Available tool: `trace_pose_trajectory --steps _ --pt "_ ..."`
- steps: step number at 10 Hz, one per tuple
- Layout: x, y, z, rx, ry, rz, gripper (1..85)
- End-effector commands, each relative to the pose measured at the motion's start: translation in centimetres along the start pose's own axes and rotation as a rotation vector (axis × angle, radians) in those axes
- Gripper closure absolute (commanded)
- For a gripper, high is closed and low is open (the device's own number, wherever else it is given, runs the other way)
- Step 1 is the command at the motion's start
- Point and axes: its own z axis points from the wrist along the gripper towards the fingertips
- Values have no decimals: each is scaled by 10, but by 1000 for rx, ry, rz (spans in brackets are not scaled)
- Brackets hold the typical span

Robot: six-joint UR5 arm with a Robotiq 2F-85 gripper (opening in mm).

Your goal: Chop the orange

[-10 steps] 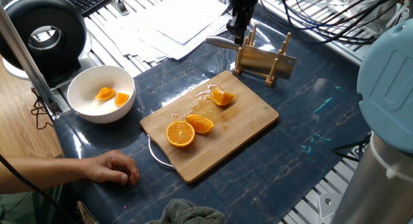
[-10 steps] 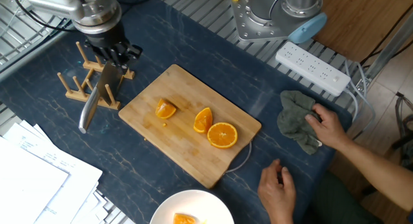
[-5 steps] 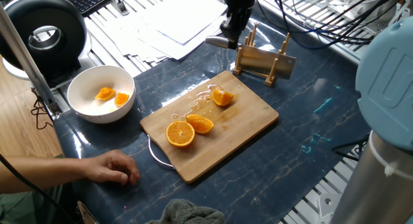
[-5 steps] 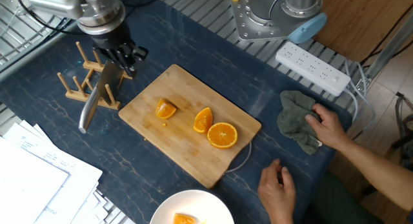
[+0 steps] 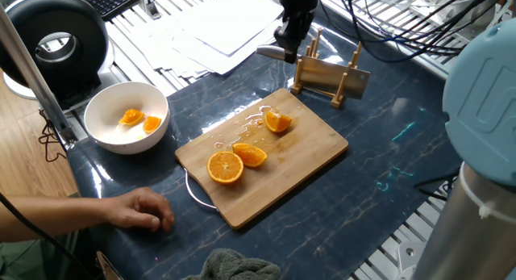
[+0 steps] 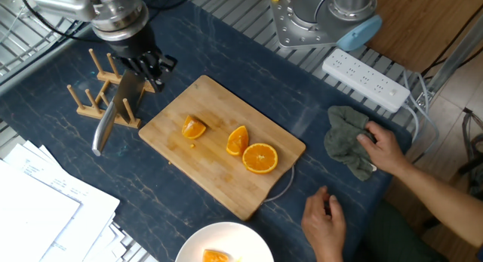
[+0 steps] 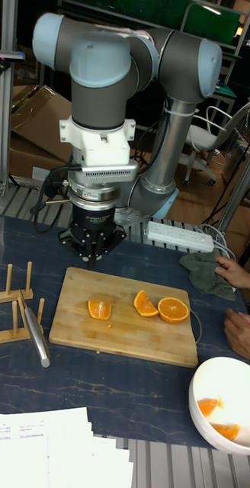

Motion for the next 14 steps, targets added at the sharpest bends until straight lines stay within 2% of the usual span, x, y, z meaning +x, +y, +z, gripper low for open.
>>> trace_pose_trajectory --steps 1,2,4,6,8,10,12,14 --pt "2 -37 7 -6 6 -151 380" --pt "4 -62 7 19 14 -196 357" --pt "0 -86 8 35 15 -148 553" --pt "7 -117 18 88 35 -172 543" --pt "4 -132 25 117 43 -192 510" --pt "4 -141 29 132 42 -221 500" --pt "2 -139 37 120 34 -238 500" --pt "7 -134 46 83 26 -247 497"
